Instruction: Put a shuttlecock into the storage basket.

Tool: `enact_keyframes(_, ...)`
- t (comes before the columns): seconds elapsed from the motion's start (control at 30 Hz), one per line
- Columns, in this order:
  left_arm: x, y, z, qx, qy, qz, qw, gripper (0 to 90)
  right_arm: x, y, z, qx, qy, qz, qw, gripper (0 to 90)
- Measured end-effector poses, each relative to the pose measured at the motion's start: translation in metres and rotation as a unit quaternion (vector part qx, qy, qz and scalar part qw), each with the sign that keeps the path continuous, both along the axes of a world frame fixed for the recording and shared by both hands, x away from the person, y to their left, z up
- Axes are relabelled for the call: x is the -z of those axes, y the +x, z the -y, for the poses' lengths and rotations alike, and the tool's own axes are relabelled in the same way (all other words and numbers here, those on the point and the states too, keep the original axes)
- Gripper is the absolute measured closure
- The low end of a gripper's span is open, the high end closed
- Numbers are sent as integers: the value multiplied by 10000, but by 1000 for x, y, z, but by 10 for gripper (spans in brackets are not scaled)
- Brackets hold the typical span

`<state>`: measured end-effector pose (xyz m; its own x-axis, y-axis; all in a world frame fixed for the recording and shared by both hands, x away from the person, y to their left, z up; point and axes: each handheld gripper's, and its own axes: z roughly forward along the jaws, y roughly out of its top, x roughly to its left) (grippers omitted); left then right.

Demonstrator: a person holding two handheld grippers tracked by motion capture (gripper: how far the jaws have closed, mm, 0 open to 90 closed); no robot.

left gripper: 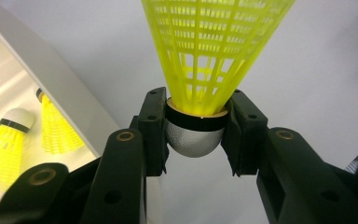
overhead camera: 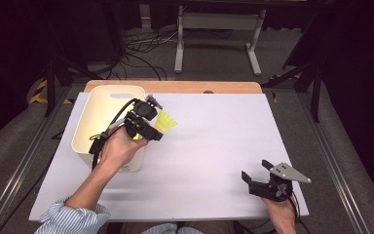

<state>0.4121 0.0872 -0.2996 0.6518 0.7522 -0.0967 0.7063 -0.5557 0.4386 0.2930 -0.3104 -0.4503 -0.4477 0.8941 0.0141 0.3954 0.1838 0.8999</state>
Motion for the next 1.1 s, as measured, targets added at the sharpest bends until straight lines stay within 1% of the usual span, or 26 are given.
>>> enact_keyframes(0.13,-3,4,-4,-56,10,-23,10000,642,0,0,0,3,-3,2,10000,113)
enact_keyframes(0.37,-9,10,-12,-127,-42,-70,9999,642,0,0,0,-10,-44,16,10000,115)
enact_keyframes(0.53,-9,15,-16,-155,-43,-59,9999,642,0,0,1,23,-13,14,10000,115)
enact_keyframes(0.67,-9,18,-21,-204,-72,-116,9997,642,-1,0,1,11,-15,22,10000,115)
enact_keyframes(0.73,-9,19,-22,-224,-100,-129,9996,642,0,0,1,-11,-23,14,10000,116)
enact_keyframes(0.83,-10,19,-25,-260,-156,-75,9995,642,0,0,1,-30,-26,5,10000,116)
enact_keyframes(1.1,-12,21,-31,-354,-184,-94,9992,642,0,0,1,-26,-31,11,10000,116)
